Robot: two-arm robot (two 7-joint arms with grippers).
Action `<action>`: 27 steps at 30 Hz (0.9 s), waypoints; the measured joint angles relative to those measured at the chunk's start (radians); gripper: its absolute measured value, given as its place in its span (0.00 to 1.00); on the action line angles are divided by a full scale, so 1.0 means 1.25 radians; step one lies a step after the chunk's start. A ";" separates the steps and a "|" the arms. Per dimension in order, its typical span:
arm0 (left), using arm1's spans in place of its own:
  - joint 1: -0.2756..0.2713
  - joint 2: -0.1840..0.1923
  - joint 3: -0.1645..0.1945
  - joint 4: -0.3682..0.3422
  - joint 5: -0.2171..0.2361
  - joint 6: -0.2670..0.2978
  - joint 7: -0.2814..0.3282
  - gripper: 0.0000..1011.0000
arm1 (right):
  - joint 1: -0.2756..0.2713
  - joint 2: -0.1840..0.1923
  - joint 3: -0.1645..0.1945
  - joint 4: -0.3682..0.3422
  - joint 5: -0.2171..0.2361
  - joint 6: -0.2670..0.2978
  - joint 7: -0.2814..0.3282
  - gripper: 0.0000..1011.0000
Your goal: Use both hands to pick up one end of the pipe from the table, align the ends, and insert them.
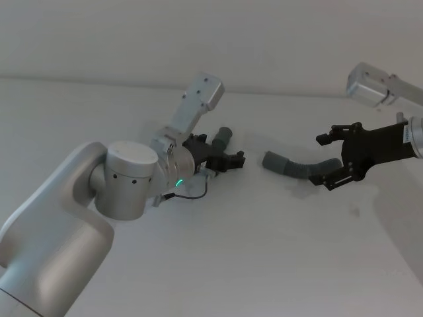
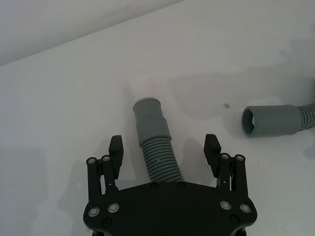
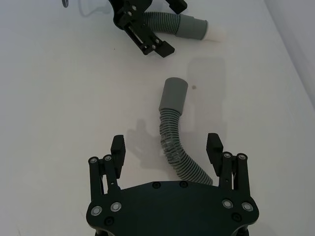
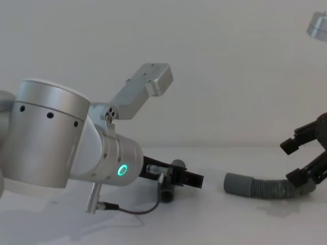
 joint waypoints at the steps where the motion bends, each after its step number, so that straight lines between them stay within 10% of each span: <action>1: 0.000 0.000 0.000 0.000 0.000 0.000 0.000 0.99 | 0.000 0.000 -0.001 0.001 0.000 0.001 0.000 0.99; 27: 0.001 -0.003 -0.001 0.000 0.000 0.004 0.002 0.99 | 0.058 -0.067 -0.062 0.095 -0.015 0.036 0.014 0.99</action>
